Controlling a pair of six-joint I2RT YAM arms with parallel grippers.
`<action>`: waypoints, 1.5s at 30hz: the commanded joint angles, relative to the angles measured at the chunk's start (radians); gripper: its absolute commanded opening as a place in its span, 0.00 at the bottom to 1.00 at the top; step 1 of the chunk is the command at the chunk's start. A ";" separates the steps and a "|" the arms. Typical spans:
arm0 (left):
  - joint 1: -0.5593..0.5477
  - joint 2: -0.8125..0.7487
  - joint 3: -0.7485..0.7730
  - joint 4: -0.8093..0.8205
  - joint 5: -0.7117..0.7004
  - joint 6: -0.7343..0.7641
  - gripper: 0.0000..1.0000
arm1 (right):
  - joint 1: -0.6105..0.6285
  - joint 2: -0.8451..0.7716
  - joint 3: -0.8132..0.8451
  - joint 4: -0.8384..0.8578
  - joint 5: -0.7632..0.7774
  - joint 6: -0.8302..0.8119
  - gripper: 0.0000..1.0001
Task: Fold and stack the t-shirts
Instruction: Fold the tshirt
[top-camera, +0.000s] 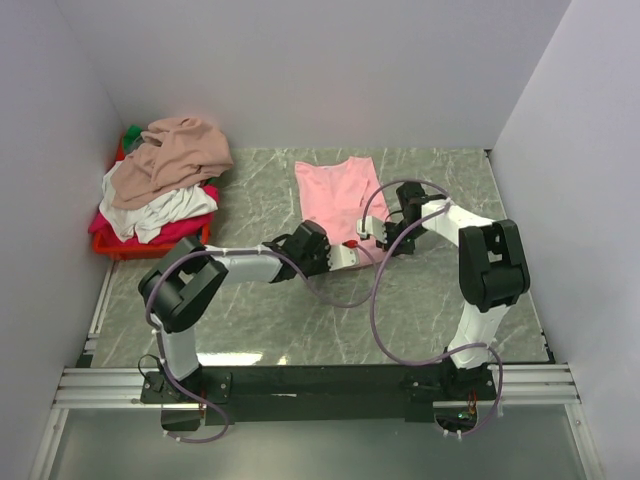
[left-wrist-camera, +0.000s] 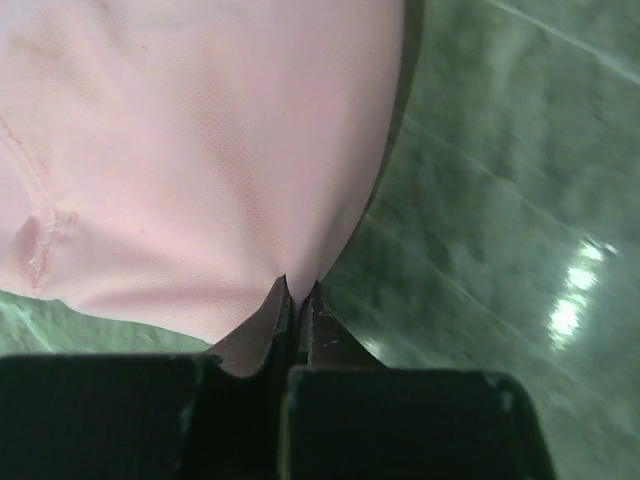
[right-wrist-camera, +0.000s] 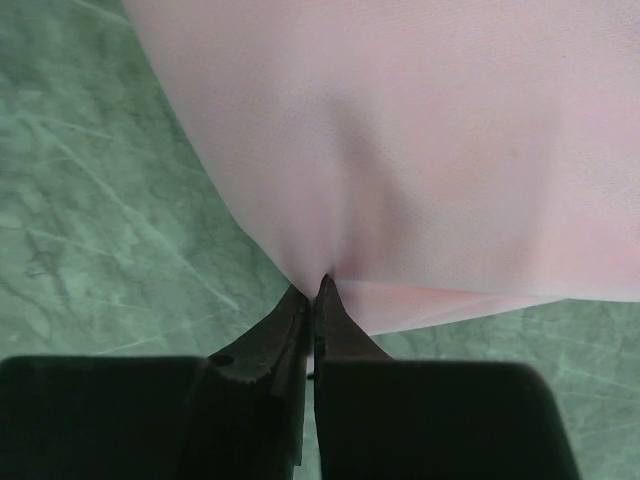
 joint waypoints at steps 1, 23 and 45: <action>-0.027 -0.074 -0.061 -0.101 0.028 0.004 0.00 | -0.009 -0.067 -0.031 -0.149 -0.043 -0.028 0.00; -0.022 -0.280 -0.041 -0.296 0.365 -0.024 0.00 | -0.029 -0.410 -0.084 -0.280 -0.141 0.206 0.00; 0.358 0.182 0.412 -0.006 0.287 -0.021 0.00 | -0.034 0.284 0.714 0.030 0.063 0.693 0.00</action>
